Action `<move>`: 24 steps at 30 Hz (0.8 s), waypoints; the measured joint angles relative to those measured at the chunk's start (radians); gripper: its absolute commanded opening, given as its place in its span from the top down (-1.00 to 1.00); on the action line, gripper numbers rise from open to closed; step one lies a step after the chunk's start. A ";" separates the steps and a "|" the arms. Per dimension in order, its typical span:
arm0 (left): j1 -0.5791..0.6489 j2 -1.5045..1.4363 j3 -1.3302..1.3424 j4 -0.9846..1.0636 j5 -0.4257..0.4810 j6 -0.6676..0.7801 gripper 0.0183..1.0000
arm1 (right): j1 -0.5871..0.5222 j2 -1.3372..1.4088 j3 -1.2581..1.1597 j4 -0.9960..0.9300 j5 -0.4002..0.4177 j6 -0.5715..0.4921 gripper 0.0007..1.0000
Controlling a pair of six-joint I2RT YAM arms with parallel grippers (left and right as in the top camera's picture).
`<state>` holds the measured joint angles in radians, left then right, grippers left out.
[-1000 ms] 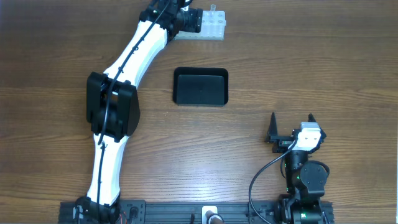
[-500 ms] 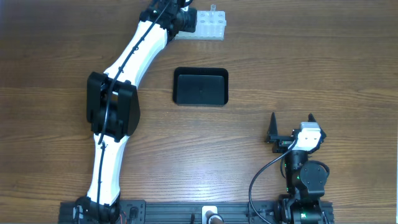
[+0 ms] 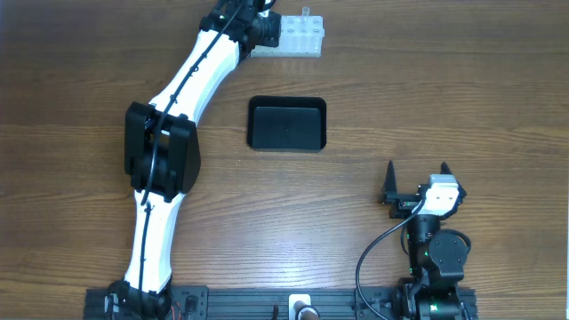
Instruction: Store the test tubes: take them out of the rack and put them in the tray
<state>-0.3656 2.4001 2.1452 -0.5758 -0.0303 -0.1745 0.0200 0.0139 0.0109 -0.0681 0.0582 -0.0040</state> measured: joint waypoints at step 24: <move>0.000 -0.044 0.006 -0.049 -0.019 -0.001 0.96 | 0.000 0.000 0.000 0.000 0.000 0.001 -0.98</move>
<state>-0.3656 2.3558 2.1513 -0.6250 -0.0498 -0.1753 0.0200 0.0139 0.0109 -0.0677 0.0582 -0.0032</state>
